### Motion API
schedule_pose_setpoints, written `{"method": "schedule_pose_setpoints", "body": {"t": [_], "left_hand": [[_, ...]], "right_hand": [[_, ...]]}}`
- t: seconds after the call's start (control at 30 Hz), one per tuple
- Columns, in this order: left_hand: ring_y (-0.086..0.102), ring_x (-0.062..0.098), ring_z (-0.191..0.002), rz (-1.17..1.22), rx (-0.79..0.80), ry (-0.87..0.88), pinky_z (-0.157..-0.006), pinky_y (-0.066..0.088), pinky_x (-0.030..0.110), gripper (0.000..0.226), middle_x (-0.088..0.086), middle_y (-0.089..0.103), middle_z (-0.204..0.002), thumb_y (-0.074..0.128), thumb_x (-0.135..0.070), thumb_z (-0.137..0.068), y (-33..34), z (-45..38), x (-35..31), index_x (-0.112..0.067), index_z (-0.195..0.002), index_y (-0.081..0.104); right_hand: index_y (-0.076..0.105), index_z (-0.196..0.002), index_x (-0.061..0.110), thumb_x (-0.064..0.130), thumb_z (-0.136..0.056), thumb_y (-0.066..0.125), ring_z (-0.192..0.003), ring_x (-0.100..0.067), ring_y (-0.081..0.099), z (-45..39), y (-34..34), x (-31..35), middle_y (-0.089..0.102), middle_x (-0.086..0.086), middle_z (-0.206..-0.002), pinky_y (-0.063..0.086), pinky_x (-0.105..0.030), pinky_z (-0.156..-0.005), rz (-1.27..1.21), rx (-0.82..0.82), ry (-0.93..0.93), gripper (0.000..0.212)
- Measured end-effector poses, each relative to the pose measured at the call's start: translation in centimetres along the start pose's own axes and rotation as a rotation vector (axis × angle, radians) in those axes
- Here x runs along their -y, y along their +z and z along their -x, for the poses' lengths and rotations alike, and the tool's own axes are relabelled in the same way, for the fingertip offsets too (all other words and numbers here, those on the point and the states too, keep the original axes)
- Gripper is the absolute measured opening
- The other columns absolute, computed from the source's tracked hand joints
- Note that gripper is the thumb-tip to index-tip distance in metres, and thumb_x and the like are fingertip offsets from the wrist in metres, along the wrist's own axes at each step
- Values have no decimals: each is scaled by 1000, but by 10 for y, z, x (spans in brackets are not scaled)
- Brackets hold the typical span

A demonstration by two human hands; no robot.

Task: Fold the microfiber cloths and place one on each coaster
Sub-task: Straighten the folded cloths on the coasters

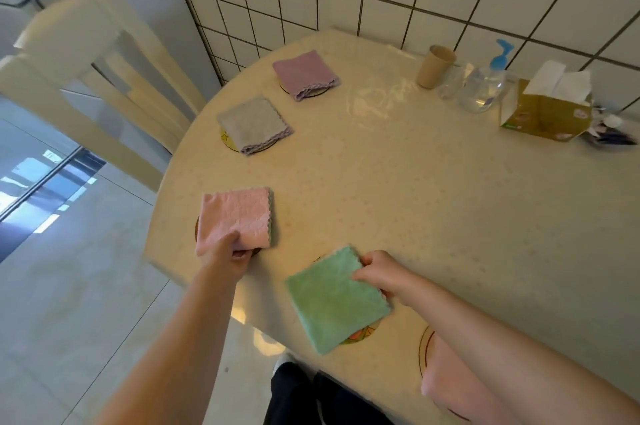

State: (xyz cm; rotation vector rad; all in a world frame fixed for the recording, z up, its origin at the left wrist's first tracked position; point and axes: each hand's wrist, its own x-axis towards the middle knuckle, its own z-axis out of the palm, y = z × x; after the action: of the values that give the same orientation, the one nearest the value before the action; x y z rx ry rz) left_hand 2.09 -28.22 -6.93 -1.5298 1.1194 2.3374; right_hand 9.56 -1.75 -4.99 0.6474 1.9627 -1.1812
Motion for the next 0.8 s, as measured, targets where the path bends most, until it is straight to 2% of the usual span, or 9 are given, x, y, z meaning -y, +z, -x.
{"method": "schedule_pose_setpoints", "body": {"t": [0.07,0.17,0.23,0.3,0.37,0.47,0.63,0.73,0.8], "left_hand": [[37,33,-133,-19,17,16,-106,38,44,52,17,34,-146,43,1,-95,-6,-2,-2,-6,-144,26],[46,37,-124,-147,16,37,-89,47,44,51,20,41,-141,43,4,-93,-24,-8,-11,-6,-142,32],[55,36,-104,-243,41,84,-83,48,48,51,20,50,-129,45,7,-90,-36,-12,-21,-8,-139,38],[57,29,-84,-352,61,139,-84,48,49,48,16,54,-107,47,7,-90,-42,-11,-30,-8,-135,42],[55,26,-76,-423,91,176,-87,48,52,44,10,53,-91,46,8,-91,-46,-12,-37,-7,-132,42],[56,29,-77,-460,124,151,-78,50,51,42,11,53,-89,47,8,-91,-49,-13,-48,-6,-131,43],[55,29,-78,-427,173,79,-76,49,47,32,13,54,-91,45,8,-93,-51,-14,-52,-12,-118,46],[56,30,-83,-433,209,55,-85,49,50,34,14,55,-95,45,6,-94,-56,-20,-53,-12,-122,46],[57,31,-85,-444,242,45,-82,49,50,34,14,56,-98,45,5,-94,-59,-21,-56,-11,-124,46]], "right_hand": [[54,-105,13,15,-84,57,-88,-21,64,3,2,-1,63,-8,-99,55,-35,-70,12,-5,-1,22],[48,-112,13,9,-88,54,-92,-21,62,9,5,-5,59,-9,-105,53,-34,-70,-110,44,8,25],[50,-116,10,3,-90,53,-92,-25,64,16,8,-7,62,-12,-107,53,-35,-71,-346,61,30,27],[53,-117,6,-2,-90,51,-96,-31,65,20,12,-15,65,-18,-110,55,-41,-78,-645,43,39,28],[52,-120,4,-5,-90,49,-100,-36,64,21,19,-29,64,-21,-113,54,-48,-80,-879,-20,76,31],[48,-124,2,-10,-88,46,-101,-38,61,28,33,-46,60,-25,-117,55,-47,-69,-1045,-111,145,38],[55,-118,3,-12,-90,39,-106,-38,58,39,44,-53,60,-25,-119,50,-49,-81,-1191,-95,153,35],[55,-119,7,-10,-91,39,-110,-38,57,41,51,-54,60,-22,-119,48,-53,-86,-1245,-96,166,37],[55,-117,10,-11,-91,39,-109,-38,57,40,57,-55,61,-21,-117,48,-53,-86,-1269,-106,161,37]]}}
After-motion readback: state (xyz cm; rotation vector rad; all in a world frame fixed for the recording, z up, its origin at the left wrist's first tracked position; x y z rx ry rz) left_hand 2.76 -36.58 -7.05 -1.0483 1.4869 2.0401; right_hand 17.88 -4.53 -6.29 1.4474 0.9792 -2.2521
